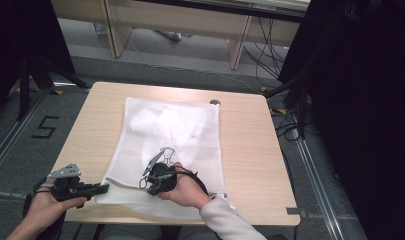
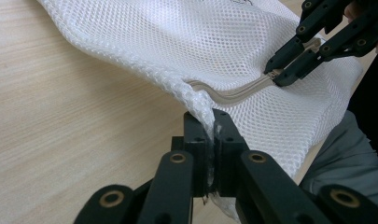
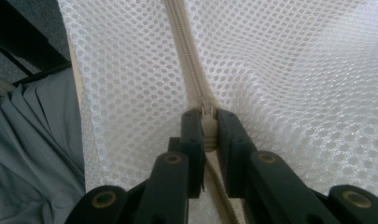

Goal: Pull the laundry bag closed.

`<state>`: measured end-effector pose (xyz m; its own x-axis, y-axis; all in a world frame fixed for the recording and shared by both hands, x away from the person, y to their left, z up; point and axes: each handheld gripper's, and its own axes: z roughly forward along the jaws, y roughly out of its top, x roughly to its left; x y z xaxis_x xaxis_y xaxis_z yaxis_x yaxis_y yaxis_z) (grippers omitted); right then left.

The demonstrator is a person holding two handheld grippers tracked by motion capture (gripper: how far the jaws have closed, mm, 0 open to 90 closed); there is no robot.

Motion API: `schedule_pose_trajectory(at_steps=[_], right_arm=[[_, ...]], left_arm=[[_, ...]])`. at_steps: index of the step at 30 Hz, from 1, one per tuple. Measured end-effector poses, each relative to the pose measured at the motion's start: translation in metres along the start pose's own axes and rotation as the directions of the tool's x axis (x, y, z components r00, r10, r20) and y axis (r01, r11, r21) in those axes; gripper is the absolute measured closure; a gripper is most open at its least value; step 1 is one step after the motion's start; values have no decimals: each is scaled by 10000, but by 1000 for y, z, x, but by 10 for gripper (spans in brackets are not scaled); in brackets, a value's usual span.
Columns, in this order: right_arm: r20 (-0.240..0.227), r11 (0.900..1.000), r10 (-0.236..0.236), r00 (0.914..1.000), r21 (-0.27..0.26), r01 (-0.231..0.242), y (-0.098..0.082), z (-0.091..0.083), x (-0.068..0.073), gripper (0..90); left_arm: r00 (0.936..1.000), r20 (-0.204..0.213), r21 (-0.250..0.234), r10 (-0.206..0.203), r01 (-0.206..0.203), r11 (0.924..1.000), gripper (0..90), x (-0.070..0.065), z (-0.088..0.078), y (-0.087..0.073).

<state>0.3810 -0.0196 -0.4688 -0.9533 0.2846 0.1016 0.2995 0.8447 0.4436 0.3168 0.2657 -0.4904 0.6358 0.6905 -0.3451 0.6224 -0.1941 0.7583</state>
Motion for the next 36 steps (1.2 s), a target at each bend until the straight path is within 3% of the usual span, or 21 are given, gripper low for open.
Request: schedule_pose_trajectory(at_steps=[11,24,26,28,30,36], right_arm=[[205,9999,63,9998,125,-65,-5,-4,-3,824],[53,9998,196,9998,58,-196,-7,-5,-3,824],[186,9999,57,9998,117,-59,-7,-5,-4,824],[264,9995,239,9994,187,-244,-8,-5,-3,823],[206,9999,65,9998,99,-67,-9,-6,-5,824],[124,9998,163,9998,80,-164,-9,-6,-4,824]], left_arm=[[10000,-14,-2,-23,23,10000,854,0,0,0],[10000,-22,-23,16,-16,10000,854,0,0,0],[10000,-14,-7,-30,30,10000,854,0,0,0],[10000,-7,-61,-67,67,10000,854,0,0,0],[10000,-39,15,-9,9,10000,855,0,0,0],[10000,-18,-2,-29,29,10000,854,0,0,0]])
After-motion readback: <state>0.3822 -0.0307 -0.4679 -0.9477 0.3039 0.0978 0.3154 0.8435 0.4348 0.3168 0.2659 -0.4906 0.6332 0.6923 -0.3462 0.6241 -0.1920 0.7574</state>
